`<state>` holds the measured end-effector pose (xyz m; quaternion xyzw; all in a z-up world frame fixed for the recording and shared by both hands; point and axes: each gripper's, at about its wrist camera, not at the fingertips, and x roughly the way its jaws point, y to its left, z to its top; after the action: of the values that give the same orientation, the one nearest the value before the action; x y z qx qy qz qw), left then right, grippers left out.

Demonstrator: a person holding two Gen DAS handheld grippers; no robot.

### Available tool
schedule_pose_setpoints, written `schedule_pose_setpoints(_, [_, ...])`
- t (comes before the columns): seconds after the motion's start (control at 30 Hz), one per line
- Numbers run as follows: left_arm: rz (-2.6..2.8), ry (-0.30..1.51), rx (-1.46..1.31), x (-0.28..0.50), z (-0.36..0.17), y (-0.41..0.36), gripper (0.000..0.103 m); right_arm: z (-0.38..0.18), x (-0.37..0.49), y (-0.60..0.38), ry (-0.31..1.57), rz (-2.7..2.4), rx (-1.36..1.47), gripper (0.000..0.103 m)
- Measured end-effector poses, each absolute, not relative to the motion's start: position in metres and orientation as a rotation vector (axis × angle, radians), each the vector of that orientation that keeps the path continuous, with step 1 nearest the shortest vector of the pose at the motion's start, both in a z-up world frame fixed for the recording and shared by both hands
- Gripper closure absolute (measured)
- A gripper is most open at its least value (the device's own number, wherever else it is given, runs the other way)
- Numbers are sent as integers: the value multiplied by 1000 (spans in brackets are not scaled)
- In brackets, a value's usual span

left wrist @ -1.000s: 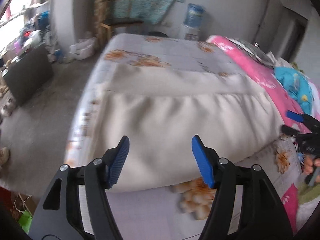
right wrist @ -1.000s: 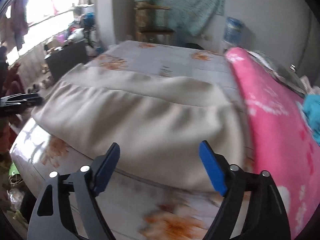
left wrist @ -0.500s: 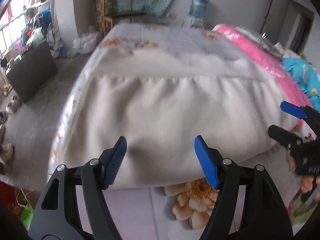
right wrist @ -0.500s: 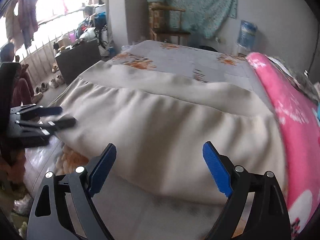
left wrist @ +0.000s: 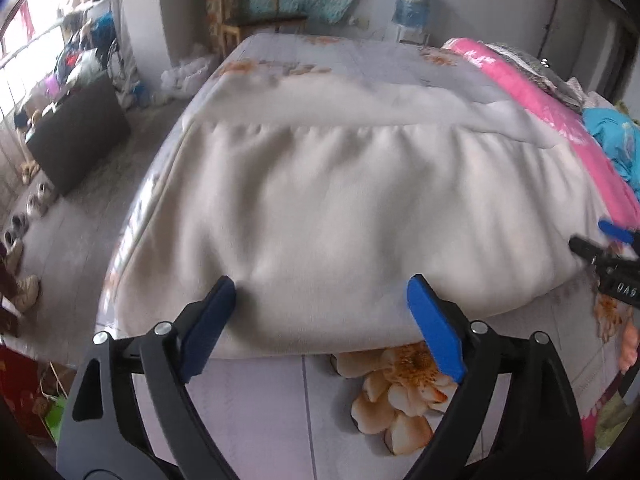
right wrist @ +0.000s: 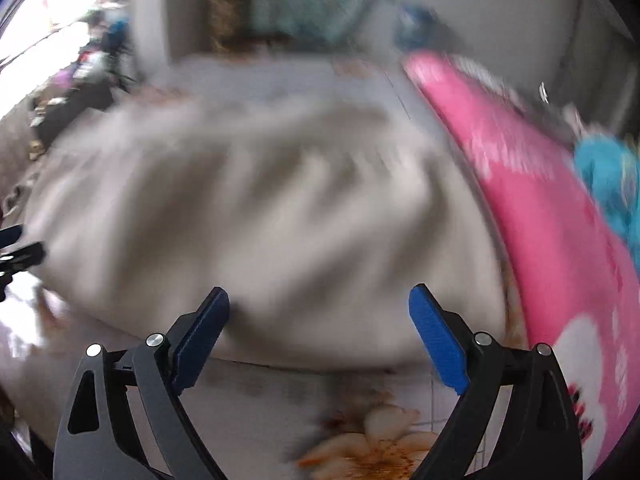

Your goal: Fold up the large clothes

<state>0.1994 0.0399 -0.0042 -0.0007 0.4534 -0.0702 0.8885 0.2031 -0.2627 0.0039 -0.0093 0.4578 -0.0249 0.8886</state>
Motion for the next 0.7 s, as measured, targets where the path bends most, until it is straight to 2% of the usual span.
schedule_pose_setpoints(0.1, [-144, 926, -17, 197, 4, 41, 18, 21, 190, -263, 913, -43, -3, 13])
schedule_pose_setpoints(0.23, [-158, 858, -63, 177, 24, 46, 18, 56, 158, -247, 772, 11, -19, 13])
schedule_pose_setpoints(0.3, [-161, 836, -70, 166, 33, 45, 15, 67, 142, -237, 717, 33, -33, 6])
schedule_pose_setpoints(0.5, [-221, 768, -38, 130, 58, 23, 12, 68, 119, -221, 730, 133, 22, 6])
schedule_pose_setpoints(0.63, [-204, 746, 2, 117, 67, 8, 11, 81, 101, -217, 643, -5, -16, 6])
schedule_pose_setpoints(0.7, [-183, 733, 11, 112, 70, 3, 8, 89, 87, -212, 581, -52, -62, 6])
